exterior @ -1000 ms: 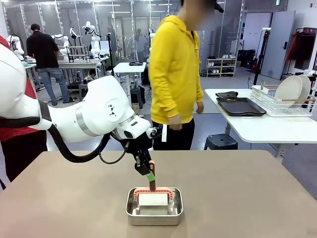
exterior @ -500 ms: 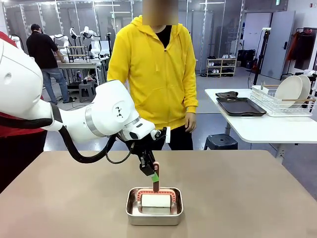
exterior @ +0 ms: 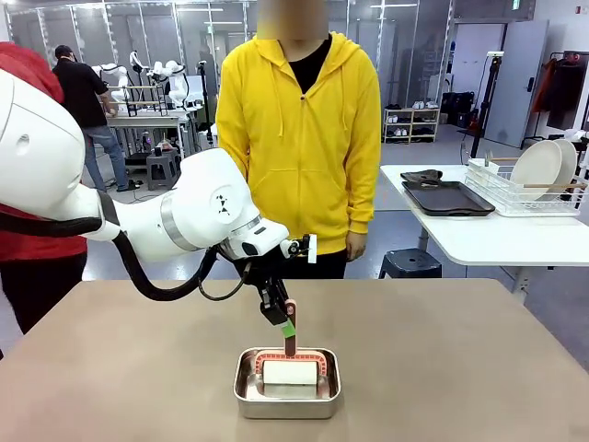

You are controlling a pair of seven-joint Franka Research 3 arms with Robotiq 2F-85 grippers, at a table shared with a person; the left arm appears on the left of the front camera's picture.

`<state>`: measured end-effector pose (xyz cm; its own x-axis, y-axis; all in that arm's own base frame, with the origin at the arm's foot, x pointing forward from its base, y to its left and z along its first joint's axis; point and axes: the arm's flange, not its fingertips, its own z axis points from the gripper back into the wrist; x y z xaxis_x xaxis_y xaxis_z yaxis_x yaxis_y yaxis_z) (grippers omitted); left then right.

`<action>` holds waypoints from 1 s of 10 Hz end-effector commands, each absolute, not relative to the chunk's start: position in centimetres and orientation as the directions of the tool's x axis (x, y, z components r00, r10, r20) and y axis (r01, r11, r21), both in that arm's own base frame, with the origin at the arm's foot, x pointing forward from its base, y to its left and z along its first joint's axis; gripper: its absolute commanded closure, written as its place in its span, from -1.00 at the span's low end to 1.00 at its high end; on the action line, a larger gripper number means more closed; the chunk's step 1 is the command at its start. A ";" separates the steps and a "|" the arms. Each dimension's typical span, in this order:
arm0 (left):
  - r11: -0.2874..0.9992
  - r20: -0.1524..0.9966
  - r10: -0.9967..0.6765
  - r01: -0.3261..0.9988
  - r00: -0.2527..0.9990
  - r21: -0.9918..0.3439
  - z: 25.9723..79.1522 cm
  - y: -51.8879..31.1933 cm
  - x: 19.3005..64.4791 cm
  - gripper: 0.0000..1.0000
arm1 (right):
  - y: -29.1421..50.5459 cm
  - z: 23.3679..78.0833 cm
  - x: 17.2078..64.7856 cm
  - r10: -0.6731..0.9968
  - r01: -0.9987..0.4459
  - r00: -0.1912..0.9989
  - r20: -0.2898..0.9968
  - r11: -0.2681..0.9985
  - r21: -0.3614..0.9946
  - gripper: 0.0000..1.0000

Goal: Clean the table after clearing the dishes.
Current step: Place the Lint Roller back on top of the Airtight Container.

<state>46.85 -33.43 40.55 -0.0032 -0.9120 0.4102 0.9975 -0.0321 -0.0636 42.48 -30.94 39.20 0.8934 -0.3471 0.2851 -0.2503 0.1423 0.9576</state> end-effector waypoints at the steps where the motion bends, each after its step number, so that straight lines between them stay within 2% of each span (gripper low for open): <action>1: -0.029 0.372 -0.928 0.997 0.002 -0.078 38.3 -33.6 47.3 0.58 | -30.9 39.5 42.3 -0.334 -0.249 0.898 0.285 0.147 0.957 -1.00; 2: -0.027 0.373 -0.928 0.997 0.003 -0.075 38.6 -33.6 47.3 0.58 | -30.9 39.5 42.3 -0.334 -0.249 0.898 0.285 0.147 0.957 -1.00; 7: -0.016 0.390 -0.921 0.999 0.005 -0.051 40.0 -33.2 47.0 -0.22 | -30.9 39.5 42.3 -0.334 -0.249 0.898 0.285 0.147 0.957 -1.00; 10: -0.020 0.390 -0.921 1.000 -0.013 -0.012 41.8 -32.8 46.8 -0.63 | -30.9 39.5 42.3 -0.334 -0.249 0.898 0.285 0.147 0.957 -1.00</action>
<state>47.25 -33.24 41.06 -0.0130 -0.9150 0.4032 0.9986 -0.0328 -0.0423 42.48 -30.94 39.20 0.8934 -0.3471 0.2851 -0.2503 0.1423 0.9576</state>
